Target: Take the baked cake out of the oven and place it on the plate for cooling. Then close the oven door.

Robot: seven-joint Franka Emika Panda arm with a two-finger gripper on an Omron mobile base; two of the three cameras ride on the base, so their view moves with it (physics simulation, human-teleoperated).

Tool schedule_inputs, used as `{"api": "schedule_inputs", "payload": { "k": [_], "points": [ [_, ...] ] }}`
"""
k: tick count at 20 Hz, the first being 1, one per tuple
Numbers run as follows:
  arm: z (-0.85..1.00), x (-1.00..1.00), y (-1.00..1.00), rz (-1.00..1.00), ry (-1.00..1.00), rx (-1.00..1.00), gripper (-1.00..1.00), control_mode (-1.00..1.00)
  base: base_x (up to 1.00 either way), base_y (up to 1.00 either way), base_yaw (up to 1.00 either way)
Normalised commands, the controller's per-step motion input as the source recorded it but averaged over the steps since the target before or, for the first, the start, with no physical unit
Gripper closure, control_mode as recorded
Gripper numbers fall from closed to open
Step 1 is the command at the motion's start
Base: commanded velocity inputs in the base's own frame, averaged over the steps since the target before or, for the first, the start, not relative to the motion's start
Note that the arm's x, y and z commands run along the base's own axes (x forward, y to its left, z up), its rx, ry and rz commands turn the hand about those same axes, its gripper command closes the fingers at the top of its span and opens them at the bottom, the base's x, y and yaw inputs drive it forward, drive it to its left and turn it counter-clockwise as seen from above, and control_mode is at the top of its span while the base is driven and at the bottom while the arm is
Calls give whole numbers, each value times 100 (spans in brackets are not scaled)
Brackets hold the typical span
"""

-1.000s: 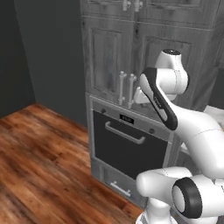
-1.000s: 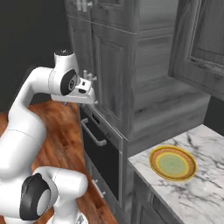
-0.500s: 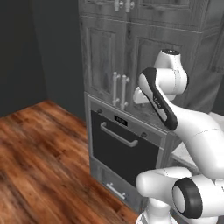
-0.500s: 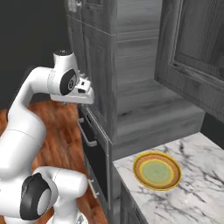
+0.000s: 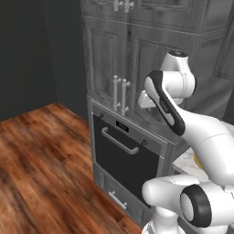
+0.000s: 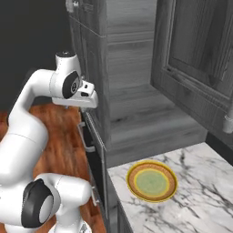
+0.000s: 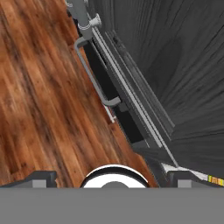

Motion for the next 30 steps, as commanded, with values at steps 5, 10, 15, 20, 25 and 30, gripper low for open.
{"api": "schedule_inputs", "payload": {
  "k": [5, 10, 15, 20, 25, 30],
  "points": [
    [0, 0, 0, 0, 0, 0, -100, 100, -26, -39, 15],
    [0, 0, 0, 0, 0, 0, -100, 100, -6, -15, 8],
    [0, 0, 0, 0, 0, 0, -100, 100, 0, 0, 0],
    [-37, 11, 22, 0, 6, -24, -100, -100, 0, 0, 0],
    [-98, 41, 89, 0, 2, -59, -100, -100, 0, 0, 0],
    [-95, 77, 83, 0, 10, -55, -100, -100, 0, 0, 0]
  ]
}}
